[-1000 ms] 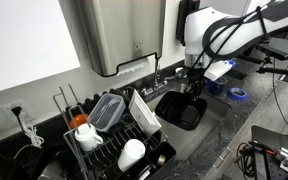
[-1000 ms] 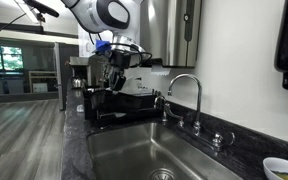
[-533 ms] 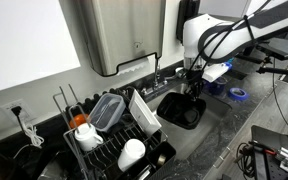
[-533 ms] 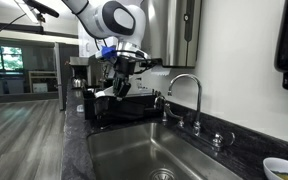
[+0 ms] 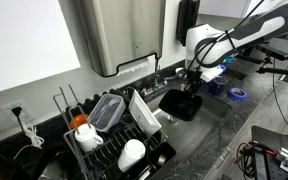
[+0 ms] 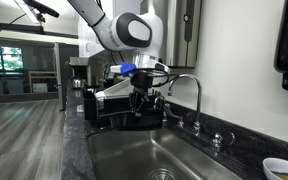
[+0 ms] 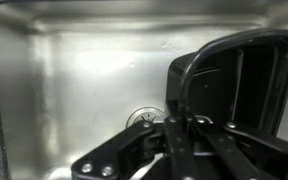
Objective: Pick up the black plate from the dish rack and put it in the sink.
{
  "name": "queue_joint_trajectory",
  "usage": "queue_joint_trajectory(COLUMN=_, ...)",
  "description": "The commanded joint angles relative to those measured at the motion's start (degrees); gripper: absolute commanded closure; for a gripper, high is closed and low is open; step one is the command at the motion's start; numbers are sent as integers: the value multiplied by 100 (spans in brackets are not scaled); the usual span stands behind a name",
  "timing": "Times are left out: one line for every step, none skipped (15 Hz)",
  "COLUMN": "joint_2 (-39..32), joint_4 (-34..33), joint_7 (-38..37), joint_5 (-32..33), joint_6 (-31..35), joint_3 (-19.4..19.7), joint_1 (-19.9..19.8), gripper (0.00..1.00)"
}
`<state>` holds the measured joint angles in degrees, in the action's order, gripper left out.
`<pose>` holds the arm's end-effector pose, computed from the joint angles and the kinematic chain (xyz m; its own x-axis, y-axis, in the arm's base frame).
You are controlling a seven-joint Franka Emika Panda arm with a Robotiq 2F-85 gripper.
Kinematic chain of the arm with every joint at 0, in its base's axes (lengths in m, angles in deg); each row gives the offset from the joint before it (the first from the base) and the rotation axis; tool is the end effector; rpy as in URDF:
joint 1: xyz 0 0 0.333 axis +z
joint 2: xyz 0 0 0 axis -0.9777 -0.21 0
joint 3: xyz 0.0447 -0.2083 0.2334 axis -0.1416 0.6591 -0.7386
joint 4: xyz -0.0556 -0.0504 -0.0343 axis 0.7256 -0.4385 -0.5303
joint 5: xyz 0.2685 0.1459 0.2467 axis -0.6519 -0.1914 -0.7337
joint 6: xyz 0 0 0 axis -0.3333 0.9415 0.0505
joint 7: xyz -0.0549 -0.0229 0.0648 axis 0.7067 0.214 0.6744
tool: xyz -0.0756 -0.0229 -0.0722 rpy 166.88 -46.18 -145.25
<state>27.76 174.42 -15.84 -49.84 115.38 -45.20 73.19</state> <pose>0.5669 -0.1099 0.3178 0.9249 -0.3444 -0.1610 -0.3470 -0.9378 0.0127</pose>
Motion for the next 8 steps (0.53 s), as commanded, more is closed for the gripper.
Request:
queue_joint_trajectory(joint_2=-425, joint_4=-146, joint_7=477, joint_5=17, joint_6=322, joint_3=62, joint_1=-237, gripper=98)
queue_joint_trajectory(joint_2=-510, joint_4=-155, joint_7=562, joint_5=8, joint_6=400, joint_3=82, joint_1=-290, gripper=98)
queue_joint_trajectory(joint_2=-594, joint_4=-159, joint_7=648, joint_5=4, joint_6=482, joint_3=103, joint_1=-349, gripper=98)
queue_joint_trajectory(joint_2=-674, joint_4=-173, joint_7=720, joint_5=-7, joint_6=558, joint_3=114, joint_1=-398, gripper=98)
queue_joint_trajectory(joint_2=-770, joint_4=-198, joint_7=983, joint_5=16, joint_6=588, joint_3=104, joint_1=-467, gripper=98)
queue_joint_trajectory(joint_2=-859, joint_4=-211, joint_7=1171, joint_5=-7, joint_6=663, joint_3=86, joint_1=-527, gripper=98)
queue_joint_trajectory(joint_2=-951, joint_4=-223, joint_7=1334, joint_5=-36, joint_6=740, joint_3=67, joint_1=-582, gripper=98)
queue_joint_trajectory(joint_2=-1025, joint_4=-233, joint_7=1460, joint_5=-41, joint_6=798, joint_3=52, joint_1=-619, gripper=98)
